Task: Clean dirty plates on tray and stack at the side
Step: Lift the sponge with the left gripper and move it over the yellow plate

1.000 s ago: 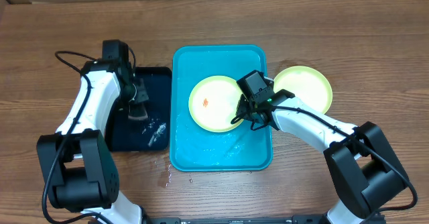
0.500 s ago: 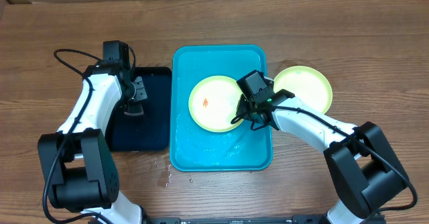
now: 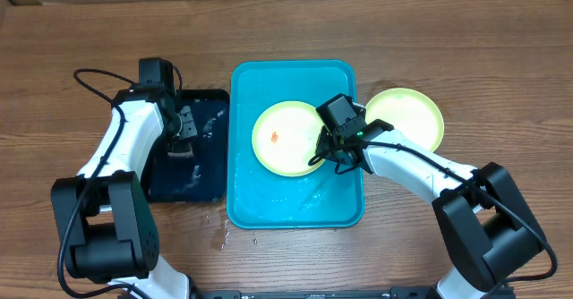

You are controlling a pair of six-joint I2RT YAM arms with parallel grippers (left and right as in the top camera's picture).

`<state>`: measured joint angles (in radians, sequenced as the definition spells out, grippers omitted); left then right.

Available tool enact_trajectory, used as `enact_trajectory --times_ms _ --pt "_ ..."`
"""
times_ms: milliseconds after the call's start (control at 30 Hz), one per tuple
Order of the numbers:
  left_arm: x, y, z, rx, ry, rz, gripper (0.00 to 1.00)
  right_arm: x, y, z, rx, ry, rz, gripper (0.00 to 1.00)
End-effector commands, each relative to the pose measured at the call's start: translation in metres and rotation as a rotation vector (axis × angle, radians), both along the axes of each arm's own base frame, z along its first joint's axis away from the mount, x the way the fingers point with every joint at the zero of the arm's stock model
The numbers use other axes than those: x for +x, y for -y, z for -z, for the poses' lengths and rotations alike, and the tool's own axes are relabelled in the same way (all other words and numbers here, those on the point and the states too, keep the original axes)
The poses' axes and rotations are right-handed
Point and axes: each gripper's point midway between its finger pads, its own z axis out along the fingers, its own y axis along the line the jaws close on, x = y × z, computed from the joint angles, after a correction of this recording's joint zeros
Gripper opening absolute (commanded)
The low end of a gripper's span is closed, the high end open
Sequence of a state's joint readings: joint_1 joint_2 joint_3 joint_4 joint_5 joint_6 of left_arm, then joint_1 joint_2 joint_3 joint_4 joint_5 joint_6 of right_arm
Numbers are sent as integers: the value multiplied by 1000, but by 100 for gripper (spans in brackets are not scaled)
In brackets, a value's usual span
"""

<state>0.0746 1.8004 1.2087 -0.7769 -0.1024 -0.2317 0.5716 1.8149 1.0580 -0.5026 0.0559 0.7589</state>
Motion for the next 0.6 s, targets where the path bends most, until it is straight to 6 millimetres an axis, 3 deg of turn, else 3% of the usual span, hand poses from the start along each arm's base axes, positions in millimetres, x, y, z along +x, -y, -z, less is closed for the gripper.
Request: enact_trajectory --times_ms 0,567 --pt "-5 -4 10 12 -20 0 33 -1 0 -4 4 10 -2 9" --pt "-10 -7 31 36 2 -5 32 -1 0 -4 4 10 -2 10"
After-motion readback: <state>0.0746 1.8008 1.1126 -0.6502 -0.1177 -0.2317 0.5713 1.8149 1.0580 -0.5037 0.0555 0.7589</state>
